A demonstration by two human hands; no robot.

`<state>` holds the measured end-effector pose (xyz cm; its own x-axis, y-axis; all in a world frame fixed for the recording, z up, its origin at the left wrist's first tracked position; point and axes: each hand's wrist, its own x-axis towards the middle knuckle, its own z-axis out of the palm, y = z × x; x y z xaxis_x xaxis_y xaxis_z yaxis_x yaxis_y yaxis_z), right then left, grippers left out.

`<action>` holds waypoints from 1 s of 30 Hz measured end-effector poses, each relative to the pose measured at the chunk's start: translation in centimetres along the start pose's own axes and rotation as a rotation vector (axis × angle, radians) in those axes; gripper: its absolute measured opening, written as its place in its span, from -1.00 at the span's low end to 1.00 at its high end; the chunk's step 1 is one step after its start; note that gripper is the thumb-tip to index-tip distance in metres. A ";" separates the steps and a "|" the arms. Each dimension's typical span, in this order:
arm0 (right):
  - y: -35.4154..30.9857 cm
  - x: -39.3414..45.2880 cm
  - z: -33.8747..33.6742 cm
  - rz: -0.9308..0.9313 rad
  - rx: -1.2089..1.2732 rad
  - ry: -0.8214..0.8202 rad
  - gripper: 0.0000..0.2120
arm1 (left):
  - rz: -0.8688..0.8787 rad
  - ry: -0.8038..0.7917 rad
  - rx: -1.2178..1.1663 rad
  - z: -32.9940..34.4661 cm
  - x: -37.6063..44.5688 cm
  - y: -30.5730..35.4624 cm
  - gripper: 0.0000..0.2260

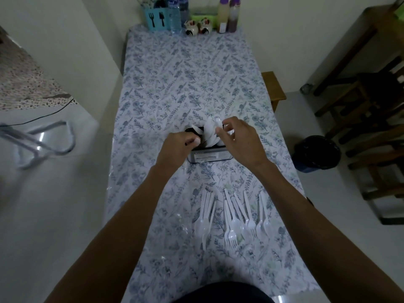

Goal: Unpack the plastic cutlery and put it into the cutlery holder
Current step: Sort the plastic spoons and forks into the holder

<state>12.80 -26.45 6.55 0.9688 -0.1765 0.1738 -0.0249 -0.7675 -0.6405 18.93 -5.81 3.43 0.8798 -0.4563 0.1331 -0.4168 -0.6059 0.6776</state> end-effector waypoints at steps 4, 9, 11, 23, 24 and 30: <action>0.4 -0.6 -0.6 0.033 0.015 0.042 -0.67 | -0.059 0.228 -0.113 -2.4 1.3 2.1 -0.90; 0.9 -2.0 -1.7 0.075 0.047 0.082 -0.68 | -0.047 0.325 -0.177 -3.3 2.5 4.1 -0.85; 1.2 -2.9 -1.9 0.085 0.060 0.086 -0.69 | -0.017 0.315 -0.163 -2.7 2.4 4.6 -0.85; 2.0 -16.0 3.8 0.211 -0.071 -0.325 -0.76 | -0.153 0.112 -0.151 3.6 -6.7 1.8 -0.50; 1.6 -17.3 5.2 0.243 -0.100 -0.422 -0.71 | -0.190 0.104 -0.175 4.3 -8.6 1.5 -0.53; 0.6 -21.3 10.7 0.486 -0.132 -0.708 -0.60 | -0.467 0.105 -0.268 6.8 -19.4 0.9 -0.63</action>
<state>-5.17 -16.59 -5.53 0.7676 -0.1120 -0.6311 -0.4616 -0.7797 -0.4230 -0.08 -1.88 -3.49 0.9811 -0.1027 -0.1637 0.0842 -0.5354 0.8404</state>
